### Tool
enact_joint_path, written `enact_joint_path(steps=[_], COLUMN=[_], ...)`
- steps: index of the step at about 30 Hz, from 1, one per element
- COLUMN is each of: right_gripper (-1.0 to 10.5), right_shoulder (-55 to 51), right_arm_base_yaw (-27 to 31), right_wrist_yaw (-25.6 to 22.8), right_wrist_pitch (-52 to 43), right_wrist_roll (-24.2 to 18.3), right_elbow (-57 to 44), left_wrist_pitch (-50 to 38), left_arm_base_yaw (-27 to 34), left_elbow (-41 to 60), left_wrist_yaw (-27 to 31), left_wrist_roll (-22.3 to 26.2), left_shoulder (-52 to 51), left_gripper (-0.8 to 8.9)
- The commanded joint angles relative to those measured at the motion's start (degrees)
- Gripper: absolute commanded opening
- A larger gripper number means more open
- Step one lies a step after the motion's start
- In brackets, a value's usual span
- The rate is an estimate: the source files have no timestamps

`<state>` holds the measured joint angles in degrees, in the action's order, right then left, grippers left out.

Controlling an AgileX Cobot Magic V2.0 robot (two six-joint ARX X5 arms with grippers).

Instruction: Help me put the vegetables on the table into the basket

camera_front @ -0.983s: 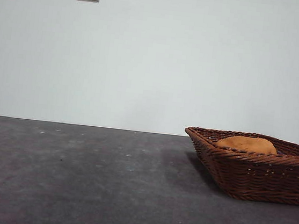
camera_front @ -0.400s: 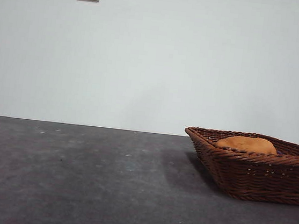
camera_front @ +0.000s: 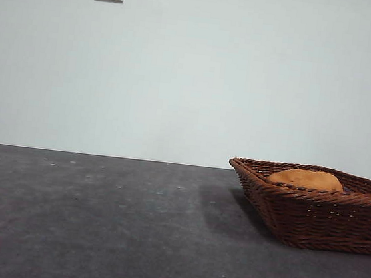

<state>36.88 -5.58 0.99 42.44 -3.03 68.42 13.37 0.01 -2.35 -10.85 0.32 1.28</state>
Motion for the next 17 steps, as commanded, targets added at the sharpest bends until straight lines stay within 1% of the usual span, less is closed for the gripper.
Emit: enact_joint_path(steps=[1, 6, 11, 14, 17], right_gripper=[0.0, 0.0, 0.0, 0.0, 0.0], right_shoulder=[-5.16, -14.36, -22.16, -26.12, -29.57], right_arm_base_yaw=[0.04, 0.04, 0.04, 0.04, 0.04], right_wrist_yaw=[-0.57, -1.86, -2.64, -3.78, -4.72], right_wrist_pitch=[-4.17, -13.49, -22.14, -25.97, -26.77], right_wrist_roll=[-0.07, -0.04, 0.42, 1.79, 2.97], right_elbow=[-8.52, -24.48, -38.21, -45.29, -51.15], left_wrist_pitch=[-0.35, -0.35, -0.35, -0.35, -0.35], left_arm_base_yaw=[0.24, 0.24, 0.24, 0.24, 0.24], left_elbow=[0.55, 0.55, 0.55, 0.55, 0.55], left_wrist_yaw=[0.0, 0.0, 0.0, 0.0, 0.0], left_wrist_roll=[-0.52, -0.52, -0.52, -0.52, -0.52], left_shoulder=[-0.02, -0.02, -0.02, -0.02, -0.02], left_gripper=[-0.04, -0.04, -0.04, -0.04, -0.04])
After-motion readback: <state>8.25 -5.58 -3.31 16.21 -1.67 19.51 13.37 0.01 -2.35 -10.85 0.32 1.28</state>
